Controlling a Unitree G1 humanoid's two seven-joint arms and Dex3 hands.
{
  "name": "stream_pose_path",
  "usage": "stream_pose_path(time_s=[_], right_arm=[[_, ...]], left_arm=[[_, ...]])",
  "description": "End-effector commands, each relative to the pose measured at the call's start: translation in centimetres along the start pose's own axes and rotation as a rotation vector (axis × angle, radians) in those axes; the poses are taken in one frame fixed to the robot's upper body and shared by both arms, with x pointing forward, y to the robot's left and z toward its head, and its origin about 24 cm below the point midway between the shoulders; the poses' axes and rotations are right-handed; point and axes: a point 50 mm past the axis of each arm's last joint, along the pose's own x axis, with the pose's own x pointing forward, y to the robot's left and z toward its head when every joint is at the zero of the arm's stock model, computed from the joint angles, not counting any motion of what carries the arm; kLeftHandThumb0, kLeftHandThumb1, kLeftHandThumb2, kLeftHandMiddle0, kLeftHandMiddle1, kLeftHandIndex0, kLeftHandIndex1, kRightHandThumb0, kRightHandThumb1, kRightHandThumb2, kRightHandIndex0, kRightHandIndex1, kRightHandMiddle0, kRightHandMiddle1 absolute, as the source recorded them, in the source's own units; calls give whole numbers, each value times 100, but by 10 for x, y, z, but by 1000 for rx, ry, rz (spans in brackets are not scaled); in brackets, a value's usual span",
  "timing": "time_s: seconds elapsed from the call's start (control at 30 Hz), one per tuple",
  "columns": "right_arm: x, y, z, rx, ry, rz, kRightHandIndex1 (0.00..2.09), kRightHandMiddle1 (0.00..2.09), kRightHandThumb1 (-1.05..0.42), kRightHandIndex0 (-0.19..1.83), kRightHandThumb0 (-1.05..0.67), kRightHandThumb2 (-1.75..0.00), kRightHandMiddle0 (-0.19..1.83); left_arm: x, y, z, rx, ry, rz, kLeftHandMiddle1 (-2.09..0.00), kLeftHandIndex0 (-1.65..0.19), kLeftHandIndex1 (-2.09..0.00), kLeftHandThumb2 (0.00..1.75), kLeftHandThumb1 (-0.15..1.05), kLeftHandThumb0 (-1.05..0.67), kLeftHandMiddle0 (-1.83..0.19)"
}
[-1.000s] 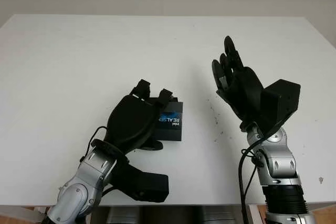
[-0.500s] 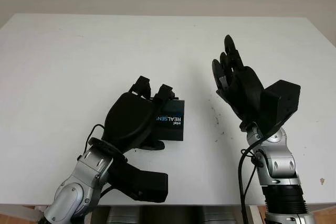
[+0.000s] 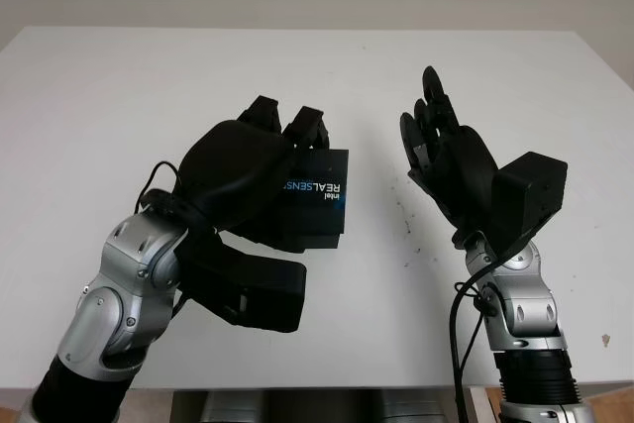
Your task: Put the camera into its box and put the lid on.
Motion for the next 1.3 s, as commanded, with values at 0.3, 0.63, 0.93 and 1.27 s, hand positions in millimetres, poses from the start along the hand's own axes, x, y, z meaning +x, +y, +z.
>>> stream_pose_path(time_s=[0.3,0.63,0.93,1.27], right_arm=[[3,1,5,-13,-22,-3,0,0,-105,-19,-76,-54,-19],[4,0,7,-29,-32,0,0,0,-105,-19,-76,-53,-19],[4,0,7,-32,-33,-1,0,0,-105,-19,-76,-53,-19],[3,1,6,-33,-31,-3,0,0,-105,-19,-76,-53,-19]], left_arm=[[18,-5,-17,-71,105,-79,-209,-10,-192,10,105,-28,-32],[28,-15,-17,-147,95,-184,-209,-7,-197,12,105,-25,-41],[31,-24,-12,-166,0,-240,-209,-7,-191,11,105,-24,-50],[36,-21,-8,-134,-38,-268,-209,-3,-209,13,105,-22,-48]])
